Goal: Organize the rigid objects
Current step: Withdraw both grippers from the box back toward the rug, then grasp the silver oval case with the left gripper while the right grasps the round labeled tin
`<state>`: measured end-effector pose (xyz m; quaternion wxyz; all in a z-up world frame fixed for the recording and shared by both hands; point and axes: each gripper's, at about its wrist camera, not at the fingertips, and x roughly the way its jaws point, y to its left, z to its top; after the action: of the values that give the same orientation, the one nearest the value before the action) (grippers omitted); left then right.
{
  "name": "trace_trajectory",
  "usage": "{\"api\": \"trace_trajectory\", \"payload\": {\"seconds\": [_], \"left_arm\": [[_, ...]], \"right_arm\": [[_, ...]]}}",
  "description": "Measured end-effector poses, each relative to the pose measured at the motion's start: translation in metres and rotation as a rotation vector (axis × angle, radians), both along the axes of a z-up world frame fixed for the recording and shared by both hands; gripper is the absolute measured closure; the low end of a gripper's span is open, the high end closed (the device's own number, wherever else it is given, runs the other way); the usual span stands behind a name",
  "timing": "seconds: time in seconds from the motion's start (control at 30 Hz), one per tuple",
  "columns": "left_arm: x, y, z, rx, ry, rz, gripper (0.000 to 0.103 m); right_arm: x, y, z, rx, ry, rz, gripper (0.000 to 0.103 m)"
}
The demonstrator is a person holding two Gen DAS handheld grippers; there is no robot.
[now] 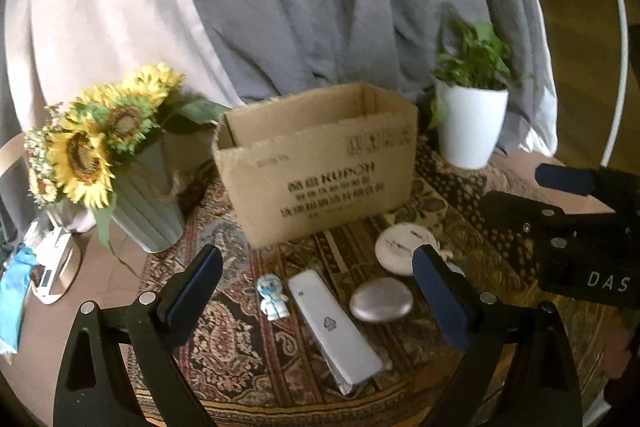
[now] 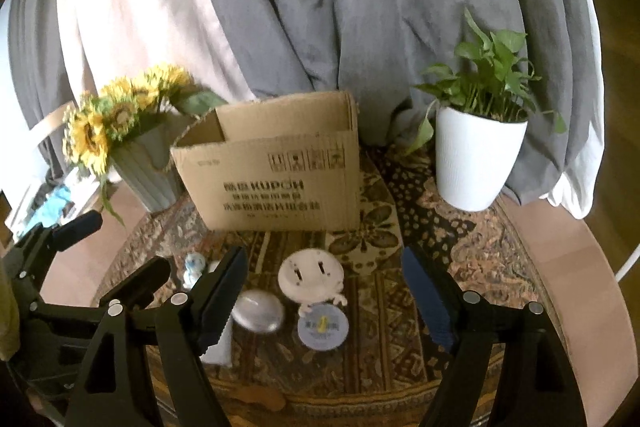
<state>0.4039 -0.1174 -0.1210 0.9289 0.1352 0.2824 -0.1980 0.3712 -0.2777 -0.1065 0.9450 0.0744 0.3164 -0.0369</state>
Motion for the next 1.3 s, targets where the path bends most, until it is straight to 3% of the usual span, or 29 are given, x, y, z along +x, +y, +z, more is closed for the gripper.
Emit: {"api": "trace_trajectory", "payload": {"seconds": [0.8,1.3], "left_arm": [[0.006,-0.027,-0.073,0.18,0.013,-0.301,0.006],[0.028,-0.044,-0.102,0.208,0.071,-0.387,0.009]], "right_arm": [[0.01,0.008,-0.077,-0.001,0.187,0.028,0.023],[0.032,0.004,-0.11,0.022,0.261,0.055,0.023]]}}
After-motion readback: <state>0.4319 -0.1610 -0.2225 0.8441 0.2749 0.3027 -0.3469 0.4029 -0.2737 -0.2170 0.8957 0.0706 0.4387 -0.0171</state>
